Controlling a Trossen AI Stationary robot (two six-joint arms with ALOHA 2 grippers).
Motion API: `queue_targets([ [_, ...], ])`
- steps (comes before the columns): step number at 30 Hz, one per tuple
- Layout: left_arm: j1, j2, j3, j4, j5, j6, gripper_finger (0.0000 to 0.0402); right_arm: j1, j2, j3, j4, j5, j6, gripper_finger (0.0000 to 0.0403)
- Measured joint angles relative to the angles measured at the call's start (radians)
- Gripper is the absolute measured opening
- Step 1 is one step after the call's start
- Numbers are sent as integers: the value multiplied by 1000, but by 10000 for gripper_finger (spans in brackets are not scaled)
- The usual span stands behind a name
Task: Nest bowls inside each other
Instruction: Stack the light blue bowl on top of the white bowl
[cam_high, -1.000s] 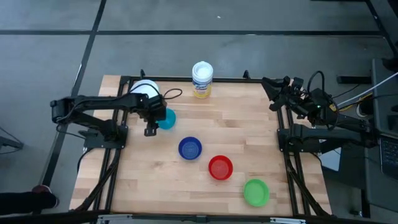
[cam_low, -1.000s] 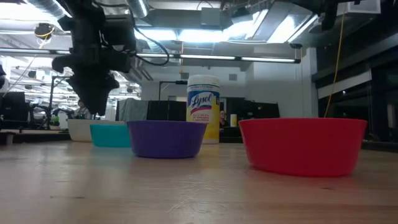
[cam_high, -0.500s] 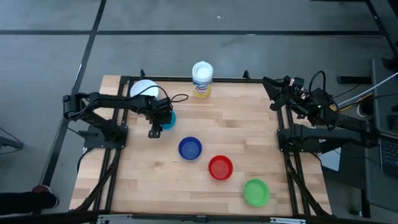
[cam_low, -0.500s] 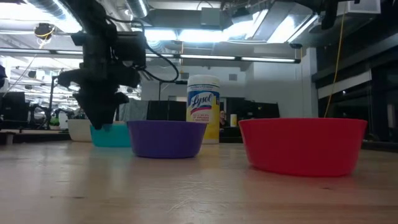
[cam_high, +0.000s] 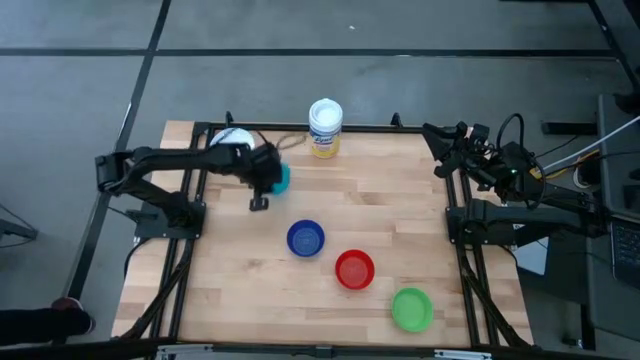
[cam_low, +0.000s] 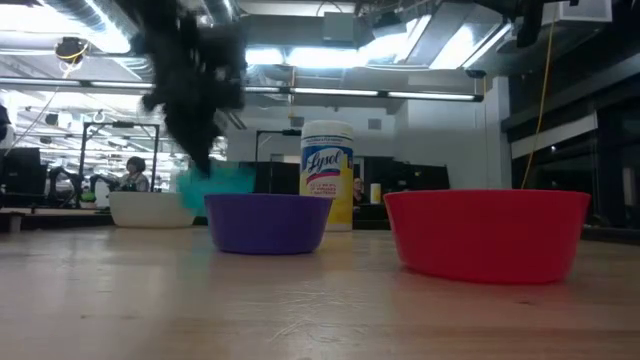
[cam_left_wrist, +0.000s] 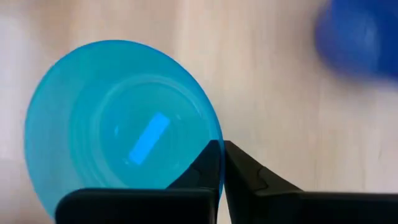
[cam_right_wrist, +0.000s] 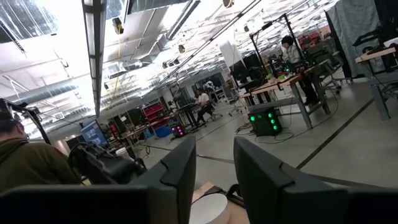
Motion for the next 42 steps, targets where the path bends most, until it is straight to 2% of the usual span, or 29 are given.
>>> queue_targets([
  [4,59,-52,163,-89,-64,-7,3,0,0,0,1,0,0,106],
  [7,128,-61,276,-219,-149,30,3,0,0,0,1,0,0,111],
  [11,269,-60,314,-375,-199,116,2,0,0,0,1,0,-7,122],
  [14,378,-59,280,-410,-183,168,2,0,0,0,3,-1,-8,129],
  [21,529,-50,158,-261,-87,211,2,0,0,0,4,-13,-7,137],
  [25,555,-29,88,-245,-74,220,2,0,0,0,5,-23,4,134],
  [35,562,-20,-87,-86,-58,214,2,0,0,0,5,-23,13,116],
  [42,586,-20,-157,-16,-59,212,5,0,1,0,5,-23,34,127],
])
